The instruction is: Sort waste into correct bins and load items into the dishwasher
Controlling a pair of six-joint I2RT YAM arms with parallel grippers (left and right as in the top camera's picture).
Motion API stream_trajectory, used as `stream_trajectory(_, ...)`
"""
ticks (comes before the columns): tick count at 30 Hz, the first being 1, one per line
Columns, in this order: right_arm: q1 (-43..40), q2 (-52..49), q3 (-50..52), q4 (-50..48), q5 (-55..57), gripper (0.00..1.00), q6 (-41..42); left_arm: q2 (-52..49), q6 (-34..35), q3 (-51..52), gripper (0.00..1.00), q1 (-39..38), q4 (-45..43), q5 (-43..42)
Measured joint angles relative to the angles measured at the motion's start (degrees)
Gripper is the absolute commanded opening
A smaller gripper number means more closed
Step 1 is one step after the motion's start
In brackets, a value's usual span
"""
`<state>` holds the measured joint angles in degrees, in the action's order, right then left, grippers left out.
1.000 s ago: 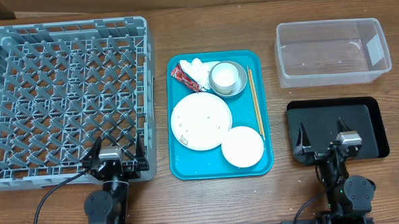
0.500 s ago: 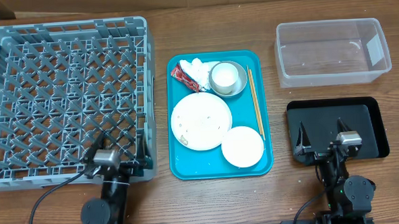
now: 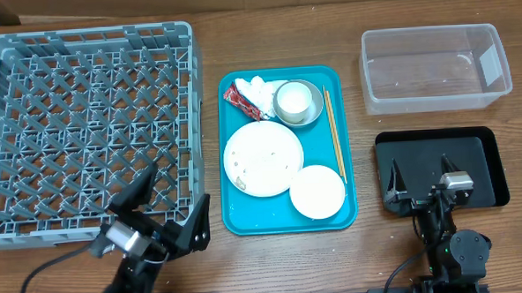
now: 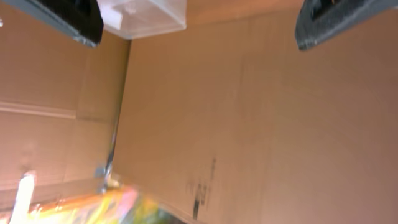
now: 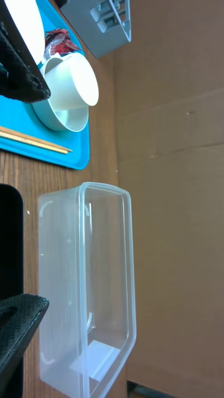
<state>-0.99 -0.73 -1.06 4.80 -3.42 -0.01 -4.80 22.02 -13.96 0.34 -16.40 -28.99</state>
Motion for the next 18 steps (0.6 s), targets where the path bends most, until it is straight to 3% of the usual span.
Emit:
stream_trajectory(4,0.02,0.04,0.0,-0.02,0.02,1.0,0.0,-12.55,-7.34,-18.32,1.0,0.0,20.72,-1.97)
stream_trajectory(11,0.02,0.04,0.0,0.04,0.04,1.0,0.0,-47.19,-18.99,-54.84,1.0,0.0,58.07,-9.03)
stream_trajectory(14,0.02,0.04,0.0,0.04,0.02,1.0,0.02,-61.05,-20.06,-66.6,1.0,0.0,63.45,-13.62)
stream_trajectory(18,0.02,0.04,0.0,0.0,0.02,1.0,0.0,-73.0,-21.03,-74.23,1.0,-0.22,63.08,-21.24)
